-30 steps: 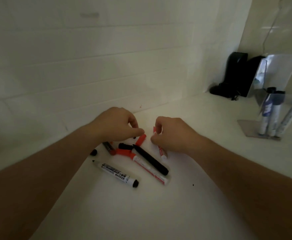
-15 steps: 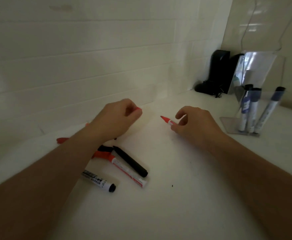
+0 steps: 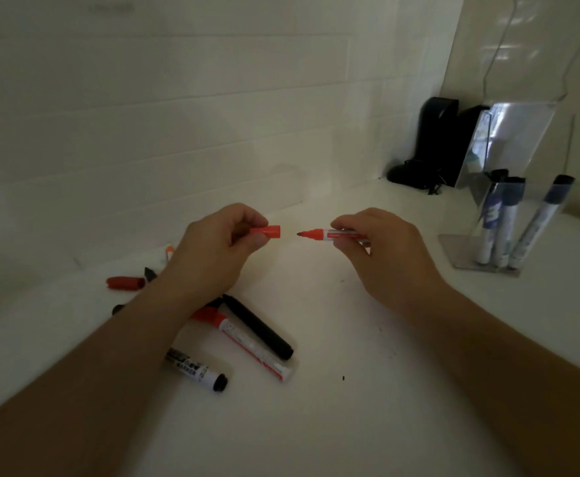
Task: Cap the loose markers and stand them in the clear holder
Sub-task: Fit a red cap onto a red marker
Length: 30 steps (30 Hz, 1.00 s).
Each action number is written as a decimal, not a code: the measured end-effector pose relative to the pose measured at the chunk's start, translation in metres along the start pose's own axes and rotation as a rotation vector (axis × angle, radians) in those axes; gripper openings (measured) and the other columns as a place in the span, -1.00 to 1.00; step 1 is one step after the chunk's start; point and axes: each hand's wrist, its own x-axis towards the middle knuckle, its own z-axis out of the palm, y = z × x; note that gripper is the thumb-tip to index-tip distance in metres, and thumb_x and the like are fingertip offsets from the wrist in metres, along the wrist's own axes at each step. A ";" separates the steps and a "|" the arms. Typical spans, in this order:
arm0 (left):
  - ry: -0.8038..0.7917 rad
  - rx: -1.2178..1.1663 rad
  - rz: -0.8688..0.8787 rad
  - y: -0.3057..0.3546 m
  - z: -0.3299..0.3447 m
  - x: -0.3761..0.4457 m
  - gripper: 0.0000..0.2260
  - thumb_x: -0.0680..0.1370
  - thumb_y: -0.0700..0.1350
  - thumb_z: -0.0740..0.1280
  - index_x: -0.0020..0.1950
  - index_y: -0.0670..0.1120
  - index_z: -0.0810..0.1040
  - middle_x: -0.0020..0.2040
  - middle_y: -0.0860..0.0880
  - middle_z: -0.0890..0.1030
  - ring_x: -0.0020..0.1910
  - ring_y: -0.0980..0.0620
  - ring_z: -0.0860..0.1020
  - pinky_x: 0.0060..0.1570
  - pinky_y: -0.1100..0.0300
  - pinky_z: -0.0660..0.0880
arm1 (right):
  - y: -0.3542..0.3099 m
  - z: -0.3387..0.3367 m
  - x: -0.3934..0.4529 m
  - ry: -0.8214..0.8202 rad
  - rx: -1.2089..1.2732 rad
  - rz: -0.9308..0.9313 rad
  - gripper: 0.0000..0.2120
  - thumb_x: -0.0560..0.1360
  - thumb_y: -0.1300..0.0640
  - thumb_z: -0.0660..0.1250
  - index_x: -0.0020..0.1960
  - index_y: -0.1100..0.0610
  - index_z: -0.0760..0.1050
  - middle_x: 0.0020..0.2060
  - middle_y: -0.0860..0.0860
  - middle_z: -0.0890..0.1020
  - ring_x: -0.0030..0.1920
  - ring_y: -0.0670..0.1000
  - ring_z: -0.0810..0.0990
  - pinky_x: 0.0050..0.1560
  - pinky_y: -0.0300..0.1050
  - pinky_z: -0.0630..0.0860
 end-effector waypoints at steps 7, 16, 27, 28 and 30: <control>-0.030 0.008 0.041 0.011 0.004 -0.003 -0.90 0.56 -0.01 0.43 0.07 0.11 0.63 -0.02 0.17 0.71 -0.01 0.30 0.63 0.04 0.34 0.50 | -0.001 -0.002 -0.002 0.066 0.063 -0.046 -0.84 0.55 0.10 0.43 0.12 0.03 0.68 -0.09 -0.09 0.66 -0.10 -0.04 0.58 0.05 -0.01 0.55; -0.069 0.039 0.061 0.022 0.016 -0.006 -0.91 0.55 0.03 0.44 -0.01 0.22 0.59 -0.09 0.21 0.69 -0.05 0.26 0.62 -0.04 0.32 0.48 | -0.004 0.004 -0.005 0.062 0.040 -0.092 -0.80 0.53 0.08 0.45 0.14 -0.05 0.68 -0.06 -0.11 0.65 -0.08 0.00 0.53 0.01 -0.13 0.45; -0.104 0.052 0.052 0.029 0.022 -0.008 -0.76 0.65 0.00 0.25 -0.19 0.08 0.58 -0.32 0.12 0.63 -0.28 0.06 0.57 -0.19 0.09 0.49 | -0.018 0.003 -0.006 0.021 0.075 -0.032 -0.81 0.55 0.10 0.43 0.14 0.01 0.68 -0.13 -0.15 0.60 -0.13 -0.08 0.55 -0.07 -0.21 0.49; -0.099 0.061 0.053 0.030 0.021 -0.007 -0.76 0.65 0.01 0.25 -0.20 0.08 0.58 -0.33 0.11 0.62 -0.30 0.05 0.56 -0.22 0.10 0.48 | -0.020 0.002 -0.006 0.009 0.069 -0.015 -0.81 0.56 0.08 0.41 0.16 -0.02 0.68 -0.14 -0.18 0.57 -0.13 -0.11 0.53 -0.10 -0.28 0.44; -0.079 0.075 0.060 0.033 0.018 -0.005 -0.76 0.65 0.01 0.26 -0.20 0.09 0.58 -0.35 0.12 0.60 -0.33 0.09 0.53 -0.28 0.16 0.42 | -0.025 0.000 -0.004 -0.004 0.069 0.013 -0.80 0.57 0.06 0.39 0.17 -0.07 0.67 -0.13 -0.19 0.57 -0.13 -0.13 0.52 -0.13 -0.36 0.35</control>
